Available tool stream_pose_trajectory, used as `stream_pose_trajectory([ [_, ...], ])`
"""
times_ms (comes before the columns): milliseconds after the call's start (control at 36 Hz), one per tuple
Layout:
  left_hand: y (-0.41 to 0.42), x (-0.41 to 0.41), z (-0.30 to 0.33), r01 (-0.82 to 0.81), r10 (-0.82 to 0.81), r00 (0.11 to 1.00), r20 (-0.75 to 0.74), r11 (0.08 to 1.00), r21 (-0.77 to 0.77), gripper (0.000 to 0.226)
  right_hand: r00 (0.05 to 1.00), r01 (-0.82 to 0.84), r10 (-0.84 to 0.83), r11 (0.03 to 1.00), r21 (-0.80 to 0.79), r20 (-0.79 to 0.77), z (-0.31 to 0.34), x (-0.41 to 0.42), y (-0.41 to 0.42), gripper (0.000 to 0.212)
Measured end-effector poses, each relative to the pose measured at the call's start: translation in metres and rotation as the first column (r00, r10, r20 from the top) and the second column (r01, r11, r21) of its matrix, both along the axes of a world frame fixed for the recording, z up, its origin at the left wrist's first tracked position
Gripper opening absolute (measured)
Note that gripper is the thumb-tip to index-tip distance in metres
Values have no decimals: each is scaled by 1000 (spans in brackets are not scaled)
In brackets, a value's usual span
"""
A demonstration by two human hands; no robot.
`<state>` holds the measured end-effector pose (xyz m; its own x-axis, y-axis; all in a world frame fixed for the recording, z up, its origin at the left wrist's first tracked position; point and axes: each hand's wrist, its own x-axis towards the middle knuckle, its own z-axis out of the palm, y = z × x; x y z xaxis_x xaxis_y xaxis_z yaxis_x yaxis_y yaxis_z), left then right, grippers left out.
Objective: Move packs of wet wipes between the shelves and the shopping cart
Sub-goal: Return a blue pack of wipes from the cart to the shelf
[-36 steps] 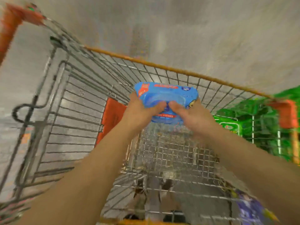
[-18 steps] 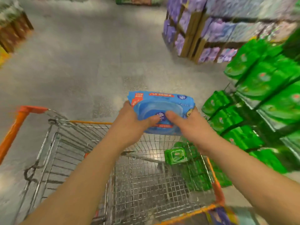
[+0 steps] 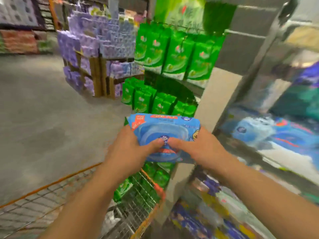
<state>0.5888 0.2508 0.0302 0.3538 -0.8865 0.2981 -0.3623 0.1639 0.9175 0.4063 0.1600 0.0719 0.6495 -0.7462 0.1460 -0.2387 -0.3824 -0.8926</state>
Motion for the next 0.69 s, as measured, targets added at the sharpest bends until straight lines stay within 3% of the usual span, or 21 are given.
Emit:
stream_pose_trajectory([
  [28,-3,-16,7,7,-7,1000,27,1000,-4,38,999,41,-41,999,5,10,3,-17,0,29],
  [83,-14,-46,14,75,-74,996,50,997,-21,29,992,121,-121,993,8,32,10,-53,3,28],
  [222,-45,-132,30,290,-283,952,119,956,-48,51,953,286,-287,958,28,96,15,-150,8,30],
  [361,-72,-223,35,395,-390,914,110,918,-27,40,889,423,-426,904,56,166,10,-245,9,36],
  [500,-94,-303,24,415,-407,895,181,910,-8,44,822,533,-540,842,88,182,-7,-327,4,39],
  [611,-109,-348,14,367,-364,916,169,930,15,47,787,570,-586,810,138,193,-18,-372,-8,61],
  [694,-120,-368,11,358,-356,918,173,934,19,47,779,571,-592,806,155,206,-26,-392,-20,63],
])
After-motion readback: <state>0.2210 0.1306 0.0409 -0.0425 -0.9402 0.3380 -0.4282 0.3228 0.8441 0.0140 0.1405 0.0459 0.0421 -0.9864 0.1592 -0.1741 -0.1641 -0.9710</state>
